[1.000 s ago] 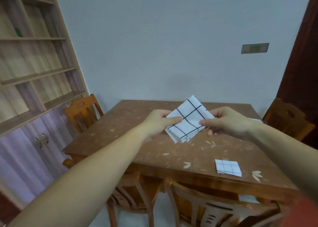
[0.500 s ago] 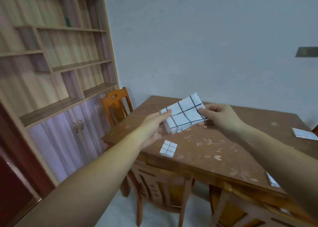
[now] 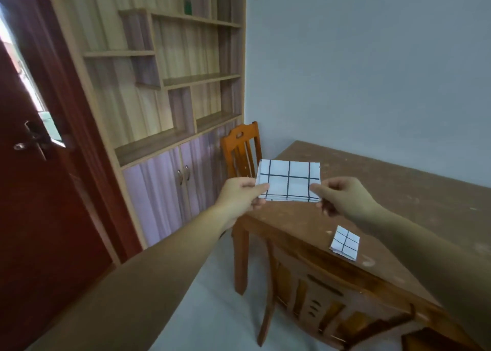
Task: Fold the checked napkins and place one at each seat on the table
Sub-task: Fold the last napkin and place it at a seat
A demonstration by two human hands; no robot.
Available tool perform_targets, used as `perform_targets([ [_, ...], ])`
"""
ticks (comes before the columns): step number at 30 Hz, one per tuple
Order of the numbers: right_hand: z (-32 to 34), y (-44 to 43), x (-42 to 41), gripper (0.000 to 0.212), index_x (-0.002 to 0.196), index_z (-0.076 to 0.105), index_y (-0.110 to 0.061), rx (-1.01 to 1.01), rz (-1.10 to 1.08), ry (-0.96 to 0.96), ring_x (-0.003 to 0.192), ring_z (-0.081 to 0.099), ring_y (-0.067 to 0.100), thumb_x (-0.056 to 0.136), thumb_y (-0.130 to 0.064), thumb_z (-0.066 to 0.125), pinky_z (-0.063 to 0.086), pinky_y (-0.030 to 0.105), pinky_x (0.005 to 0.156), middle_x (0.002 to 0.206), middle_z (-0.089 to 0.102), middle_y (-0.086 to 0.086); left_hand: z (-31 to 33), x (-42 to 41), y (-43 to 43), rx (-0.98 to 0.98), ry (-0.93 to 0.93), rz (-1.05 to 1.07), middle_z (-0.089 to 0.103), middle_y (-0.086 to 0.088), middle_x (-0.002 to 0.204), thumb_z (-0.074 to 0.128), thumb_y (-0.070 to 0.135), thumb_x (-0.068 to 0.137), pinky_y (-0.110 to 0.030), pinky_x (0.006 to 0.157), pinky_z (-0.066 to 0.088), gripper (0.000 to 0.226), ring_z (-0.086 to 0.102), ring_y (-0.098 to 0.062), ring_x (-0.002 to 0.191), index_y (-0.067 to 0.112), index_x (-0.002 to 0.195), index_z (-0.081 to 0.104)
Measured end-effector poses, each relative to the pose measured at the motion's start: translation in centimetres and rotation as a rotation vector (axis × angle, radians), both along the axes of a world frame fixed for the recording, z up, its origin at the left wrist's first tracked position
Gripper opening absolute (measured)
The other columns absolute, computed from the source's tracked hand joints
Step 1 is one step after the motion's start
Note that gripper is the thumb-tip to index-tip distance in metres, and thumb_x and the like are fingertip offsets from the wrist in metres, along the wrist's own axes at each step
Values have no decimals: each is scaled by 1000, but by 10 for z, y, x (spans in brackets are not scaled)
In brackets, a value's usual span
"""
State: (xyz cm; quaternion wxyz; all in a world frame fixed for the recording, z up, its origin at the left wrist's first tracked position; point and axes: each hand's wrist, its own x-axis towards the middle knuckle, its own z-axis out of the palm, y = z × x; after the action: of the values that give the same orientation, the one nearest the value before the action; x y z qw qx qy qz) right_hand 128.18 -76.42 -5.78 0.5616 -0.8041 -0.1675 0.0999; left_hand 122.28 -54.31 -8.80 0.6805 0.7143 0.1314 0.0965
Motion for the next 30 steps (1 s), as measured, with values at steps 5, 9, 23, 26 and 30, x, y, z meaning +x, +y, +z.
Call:
perform_targets([
  [5, -31, 70, 44, 31, 70, 62, -6, -22, 64, 49, 45, 57, 16, 95, -24, 63, 52, 26, 54, 60, 64, 8, -22, 23, 59, 26, 56, 80, 71, -2, 84, 65, 20, 93, -22, 63, 55, 9, 61, -4, 56, 15, 98, 70],
  [9, -54, 123, 95, 30, 72, 64, -6, -17, 100, 88, 52, 62, 17, 95, -25, 62, 54, 26, 58, 53, 63, 1, -32, 62, 109, 177, 117, 108, 68, -6, 80, 62, 23, 95, -21, 55, 47, 18, 54, -8, 54, 10, 106, 69],
  [23, -91, 255, 267, 21, 85, 71, -7, 9, -53, 237, 50, 61, 13, 94, -25, 64, 53, 27, 60, 54, 67, 6, -63, 257, 249, 136, 218, -21, 69, -4, 78, 62, 24, 95, -26, 63, 51, 18, 60, -11, 61, 13, 108, 68],
  [26, -98, 277, 299, 25, 87, 70, -1, -20, -164, 240, 54, 62, 18, 93, -25, 66, 56, 33, 66, 60, 68, 8, -72, 300, 281, 89, 263, -193, 72, -4, 85, 61, 21, 95, -29, 73, 55, 7, 64, -12, 66, 22, 100, 67],
  [30, -105, 301, 327, 23, 84, 65, 2, -35, -357, 243, 52, 64, 17, 92, -20, 65, 54, 27, 56, 69, 68, 14, -81, 362, 311, 133, 292, -363, 74, -2, 89, 62, 16, 94, -23, 64, 52, 17, 65, -9, 66, 19, 110, 65],
])
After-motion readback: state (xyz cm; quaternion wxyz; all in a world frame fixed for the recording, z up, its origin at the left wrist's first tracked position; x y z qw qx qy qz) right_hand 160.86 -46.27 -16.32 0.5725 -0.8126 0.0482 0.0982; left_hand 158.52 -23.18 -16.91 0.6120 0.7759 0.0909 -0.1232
